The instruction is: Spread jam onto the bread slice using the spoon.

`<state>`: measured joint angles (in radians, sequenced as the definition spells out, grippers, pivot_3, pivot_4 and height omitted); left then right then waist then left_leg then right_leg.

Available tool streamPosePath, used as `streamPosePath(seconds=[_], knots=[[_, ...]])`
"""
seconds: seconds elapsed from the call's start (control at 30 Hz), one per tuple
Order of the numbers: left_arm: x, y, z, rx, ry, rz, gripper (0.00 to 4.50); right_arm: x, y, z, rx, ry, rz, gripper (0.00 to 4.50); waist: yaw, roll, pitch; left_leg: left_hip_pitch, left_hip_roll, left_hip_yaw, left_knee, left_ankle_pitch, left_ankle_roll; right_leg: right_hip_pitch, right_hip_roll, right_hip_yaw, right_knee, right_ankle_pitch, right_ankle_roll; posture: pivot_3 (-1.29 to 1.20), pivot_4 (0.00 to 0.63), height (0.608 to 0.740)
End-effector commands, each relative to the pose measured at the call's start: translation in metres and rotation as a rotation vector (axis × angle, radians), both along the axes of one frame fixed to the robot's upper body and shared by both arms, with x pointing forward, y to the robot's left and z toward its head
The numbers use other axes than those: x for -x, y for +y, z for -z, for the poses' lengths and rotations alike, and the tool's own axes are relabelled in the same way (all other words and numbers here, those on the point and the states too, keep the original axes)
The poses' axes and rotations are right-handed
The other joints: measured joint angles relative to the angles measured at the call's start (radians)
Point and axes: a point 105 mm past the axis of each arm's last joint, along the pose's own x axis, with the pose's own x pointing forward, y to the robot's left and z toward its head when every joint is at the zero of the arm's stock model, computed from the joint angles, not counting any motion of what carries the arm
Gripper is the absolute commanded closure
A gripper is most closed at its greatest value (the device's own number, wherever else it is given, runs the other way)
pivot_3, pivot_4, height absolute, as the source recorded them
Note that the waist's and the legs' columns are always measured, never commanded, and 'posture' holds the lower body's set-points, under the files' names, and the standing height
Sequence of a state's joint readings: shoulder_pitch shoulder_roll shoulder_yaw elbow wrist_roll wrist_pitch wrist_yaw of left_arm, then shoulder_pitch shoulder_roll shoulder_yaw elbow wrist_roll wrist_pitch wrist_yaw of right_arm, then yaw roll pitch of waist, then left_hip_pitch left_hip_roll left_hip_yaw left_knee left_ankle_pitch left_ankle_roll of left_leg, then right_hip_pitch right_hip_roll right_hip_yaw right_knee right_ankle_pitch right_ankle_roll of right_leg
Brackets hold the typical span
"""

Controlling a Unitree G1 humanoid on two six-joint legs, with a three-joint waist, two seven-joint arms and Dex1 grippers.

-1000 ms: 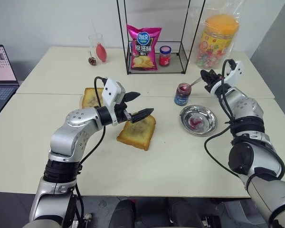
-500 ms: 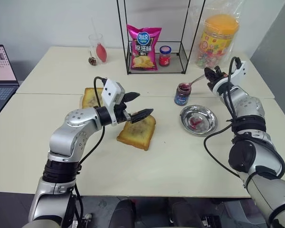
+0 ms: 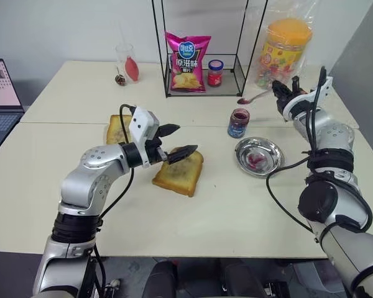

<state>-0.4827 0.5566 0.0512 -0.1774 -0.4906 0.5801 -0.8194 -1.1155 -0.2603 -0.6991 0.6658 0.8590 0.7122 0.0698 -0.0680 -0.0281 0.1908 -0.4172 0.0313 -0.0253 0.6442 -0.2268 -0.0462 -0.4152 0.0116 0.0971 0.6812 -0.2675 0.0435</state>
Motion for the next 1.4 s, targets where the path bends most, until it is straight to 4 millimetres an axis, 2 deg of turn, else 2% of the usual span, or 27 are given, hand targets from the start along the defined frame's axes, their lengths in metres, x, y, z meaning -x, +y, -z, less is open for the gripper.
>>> streamPosePath(seconds=[0.03,0.1,0.17,0.27,0.33,0.47,0.6,0.73,0.83,0.97,1.4], knots=[[0.007,0.016,-0.019,0.015,-0.079,-0.035,0.00,0.016,0.012,-0.031,-0.028,-0.087,-0.048,4.49,0.000,0.000,0.000,0.000,0.000,-0.001,0.000,0.000,0.000,0.000,0.000,-0.001,0.000,0.000,0.000,0.00,0.150,0.740],[0.009,0.025,-0.020,0.011,-0.085,-0.065,0.00,0.024,0.025,-0.035,-0.029,-0.095,-0.086,4.49,-0.001,0.000,0.000,0.000,0.000,-0.001,0.000,0.000,0.000,0.000,0.000,-0.001,0.000,0.000,0.000,0.00,0.150,0.740],[0.015,0.038,-0.017,0.000,-0.071,-0.098,0.00,0.036,0.050,-0.035,0.001,-0.112,-0.158,4.49,-0.002,0.000,0.000,0.000,0.000,-0.001,0.000,0.000,0.000,0.000,0.000,-0.001,0.000,0.000,0.000,0.00,0.150,0.740],[0.028,0.048,-0.008,-0.025,-0.031,-0.111,0.00,0.049,0.075,-0.032,0.066,-0.133,-0.229,4.49,-0.010,0.000,0.000,0.000,0.000,-0.001,0.000,0.000,0.000,0.000,0.000,0.000,0.000,0.000,0.000,0.00,0.150,0.740],[0.040,0.056,0.000,-0.033,0.004,-0.127,0.00,0.060,0.095,-0.024,0.129,-0.149,-0.288,4.49,-0.014,0.000,0.000,0.000,0.001,-0.001,-0.001,0.000,0.000,-0.001,0.000,-0.001,0.000,0.000,0.000,0.00,0.150,0.740],[0.059,0.064,0.009,-0.038,0.049,-0.158,0.00,0.073,0.115,-0.009,0.234,-0.172,-0.356,4.49,-0.014,0.000,0.000,-0.002,0.001,-0.001,-0.001,0.000,0.000,-0.002,0.000,-0.001,0.000,0.000,0.000,0.00,0.150,0.740],[0.092,0.083,0.034,-0.089,0.141,-0.218,0.00,0.091,0.148,0.012,0.393,-0.237,-0.467,4.49,-0.018,0.000,0.000,-0.002,0.001,0.000,0.000,0.000,0.000,-0.003,0.000,0.000,-0.001,0.000,0.000,0.00,0.150,0.740],[0.098,0.086,0.037,-0.091,0.150,-0.239,0.00,0.093,0.153,0.019,0.438,-0.277,-0.477,4.49,-0.015,0.000,0.000,-0.002,0.002,0.001,-0.001,0.000,0.000,-0.004,0.001,0.000,0.000,-0.001,-0.001,0.00,0.150,0.740],[0.100,0.084,0.037,-0.087,0.147,-0.242,0.00,0.101,0.171,0.033,0.545,-0.351,-0.528,4.49,-0.013,0.000,0.000,0.000,0.003,-0.001,0.001,0.000,0.001,-0.002,0.002,-0.001,0.000,-0.003,0.002,0.00,0.150,0.740],[0.100,0.085,0.037,-0.089,0.144,-0.254,0.00,0.100,0.182,0.048,0.598,-0.396,-0.530,4.49,-0.016,-0.001,-0.001,0.001,0.003,0.001,0.001,0.000,0.001,-0.001,0.001,0.000,0.000,-0.002,0.002,0.00,0.150,0.740],[0.104,0.085,0.037,-0.082,0.148,-0.270,0.00,0.109,0.204,0.068,0.763,-0.585,-0.579,4.49,-0.016,-0.001,-0.001,0.000,0.003,0.001,0.000,0.000,0.000,-0.003,0.002,0.000,0.000,-0.001,-0.001,0.00,0.150,0.740]])
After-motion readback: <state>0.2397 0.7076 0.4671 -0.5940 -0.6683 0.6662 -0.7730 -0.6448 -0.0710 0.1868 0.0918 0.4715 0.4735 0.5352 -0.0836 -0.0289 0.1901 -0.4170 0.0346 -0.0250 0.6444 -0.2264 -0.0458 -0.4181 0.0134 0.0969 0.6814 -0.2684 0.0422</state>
